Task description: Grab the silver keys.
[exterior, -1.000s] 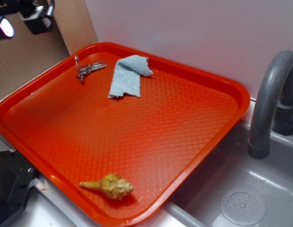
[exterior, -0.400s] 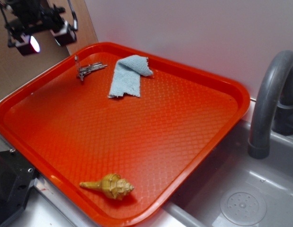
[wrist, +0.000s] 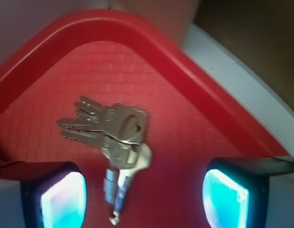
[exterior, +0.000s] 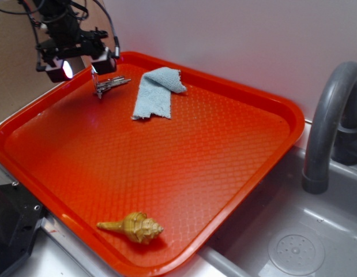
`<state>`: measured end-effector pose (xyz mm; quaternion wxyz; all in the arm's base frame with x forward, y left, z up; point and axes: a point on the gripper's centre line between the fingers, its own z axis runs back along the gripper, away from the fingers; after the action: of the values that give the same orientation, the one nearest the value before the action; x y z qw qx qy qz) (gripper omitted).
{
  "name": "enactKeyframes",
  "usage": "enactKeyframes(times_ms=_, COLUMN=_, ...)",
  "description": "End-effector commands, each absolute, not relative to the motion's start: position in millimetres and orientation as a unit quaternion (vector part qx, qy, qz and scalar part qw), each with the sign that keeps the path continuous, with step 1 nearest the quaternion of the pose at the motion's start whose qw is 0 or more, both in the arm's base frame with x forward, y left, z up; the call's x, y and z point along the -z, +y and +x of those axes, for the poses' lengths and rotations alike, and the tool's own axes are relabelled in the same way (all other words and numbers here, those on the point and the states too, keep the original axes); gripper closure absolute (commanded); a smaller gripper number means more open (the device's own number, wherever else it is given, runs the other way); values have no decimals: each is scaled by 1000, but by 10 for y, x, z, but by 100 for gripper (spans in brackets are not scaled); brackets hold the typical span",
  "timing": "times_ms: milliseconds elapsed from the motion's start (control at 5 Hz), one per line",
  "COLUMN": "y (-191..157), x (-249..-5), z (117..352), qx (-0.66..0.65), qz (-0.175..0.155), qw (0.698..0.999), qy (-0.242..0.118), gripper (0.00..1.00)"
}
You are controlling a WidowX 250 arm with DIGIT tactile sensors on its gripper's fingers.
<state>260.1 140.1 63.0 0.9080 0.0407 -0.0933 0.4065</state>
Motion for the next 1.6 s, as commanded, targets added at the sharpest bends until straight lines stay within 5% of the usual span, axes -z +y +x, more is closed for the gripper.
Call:
enactKeyframes(times_ms=0, y=1365, x=-704, z=2719, qx=-375, qz=55, qw=918, qy=-113, gripper=0)
enactKeyframes(times_ms=400, y=1508, x=-541, z=2567, qx=-388, qz=62, qw=916, qy=-85, gripper=6)
enactKeyframes(times_ms=600, y=1454, x=-573, z=2575, qx=-373, qz=57, qw=923, qy=-81, gripper=100)
enactKeyframes(times_ms=1000, y=1363, x=-754, z=2590, qx=-307, qz=63, qw=945, qy=-90, gripper=100)
enactKeyframes(times_ms=1200, y=1183, x=-996, z=2554, qx=-244, qz=60, qw=962, qy=-106, gripper=100)
enactKeyframes(times_ms=1400, y=719, x=-1497, z=2354, qx=-125, qz=22, qw=983, qy=-131, gripper=100)
